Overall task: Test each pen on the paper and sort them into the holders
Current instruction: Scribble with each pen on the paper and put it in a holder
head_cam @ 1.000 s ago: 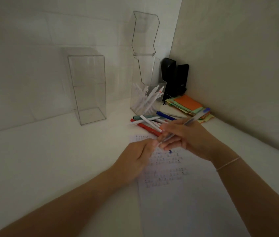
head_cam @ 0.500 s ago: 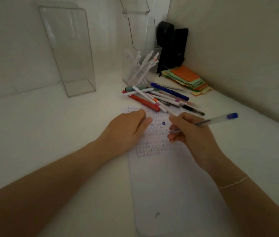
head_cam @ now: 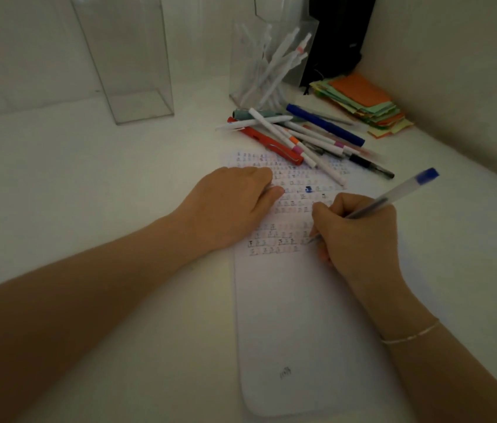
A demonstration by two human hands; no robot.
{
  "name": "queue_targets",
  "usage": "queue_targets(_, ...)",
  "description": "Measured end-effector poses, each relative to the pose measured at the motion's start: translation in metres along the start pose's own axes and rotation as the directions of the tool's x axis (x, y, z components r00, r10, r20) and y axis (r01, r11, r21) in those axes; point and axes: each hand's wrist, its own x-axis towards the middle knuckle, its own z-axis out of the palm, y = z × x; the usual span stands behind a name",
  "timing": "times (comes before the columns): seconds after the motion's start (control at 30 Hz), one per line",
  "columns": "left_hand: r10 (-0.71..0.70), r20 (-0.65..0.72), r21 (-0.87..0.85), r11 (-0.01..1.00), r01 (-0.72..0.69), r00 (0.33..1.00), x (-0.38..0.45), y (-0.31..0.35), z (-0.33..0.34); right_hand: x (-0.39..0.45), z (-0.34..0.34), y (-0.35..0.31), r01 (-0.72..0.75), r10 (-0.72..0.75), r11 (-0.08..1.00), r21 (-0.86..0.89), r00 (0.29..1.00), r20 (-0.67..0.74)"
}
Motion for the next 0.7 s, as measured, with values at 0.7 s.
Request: queue_targets(0.7,-0.010,0.017,0.026,1.000,0.010,1.000,-0.0008,0.0024,-0.0037,-0.0002,0.0018,0.0005,0.091,-0.090,0.994,-0.054,0.996,0.028)
